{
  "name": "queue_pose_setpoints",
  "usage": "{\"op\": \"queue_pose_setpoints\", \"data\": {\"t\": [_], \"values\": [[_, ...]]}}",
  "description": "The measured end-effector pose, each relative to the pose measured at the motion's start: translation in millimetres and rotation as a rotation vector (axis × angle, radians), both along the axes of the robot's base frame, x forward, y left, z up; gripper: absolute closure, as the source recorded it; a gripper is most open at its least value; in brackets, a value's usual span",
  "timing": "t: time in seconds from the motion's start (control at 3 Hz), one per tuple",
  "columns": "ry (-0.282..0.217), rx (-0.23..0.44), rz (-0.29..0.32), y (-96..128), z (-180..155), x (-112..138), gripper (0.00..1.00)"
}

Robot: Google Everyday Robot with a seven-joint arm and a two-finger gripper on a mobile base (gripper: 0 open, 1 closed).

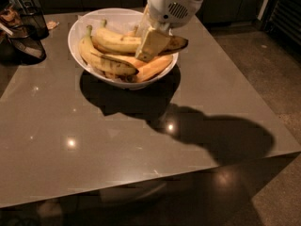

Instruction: Pick banana from white bowl

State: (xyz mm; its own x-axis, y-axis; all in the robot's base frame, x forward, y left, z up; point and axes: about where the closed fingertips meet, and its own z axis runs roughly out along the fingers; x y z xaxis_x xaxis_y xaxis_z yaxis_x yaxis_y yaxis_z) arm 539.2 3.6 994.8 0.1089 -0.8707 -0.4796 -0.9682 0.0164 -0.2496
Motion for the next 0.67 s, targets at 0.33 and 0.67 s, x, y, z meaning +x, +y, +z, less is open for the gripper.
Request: {"op": "queue_pose_setpoints", "data": {"t": [0.33, 0.67], "values": [[0.01, 0.0, 0.005, 1, 2, -16, 1.0], [0.022, 0.025, -0.017, 3, 12, -56, 1.0]]}}
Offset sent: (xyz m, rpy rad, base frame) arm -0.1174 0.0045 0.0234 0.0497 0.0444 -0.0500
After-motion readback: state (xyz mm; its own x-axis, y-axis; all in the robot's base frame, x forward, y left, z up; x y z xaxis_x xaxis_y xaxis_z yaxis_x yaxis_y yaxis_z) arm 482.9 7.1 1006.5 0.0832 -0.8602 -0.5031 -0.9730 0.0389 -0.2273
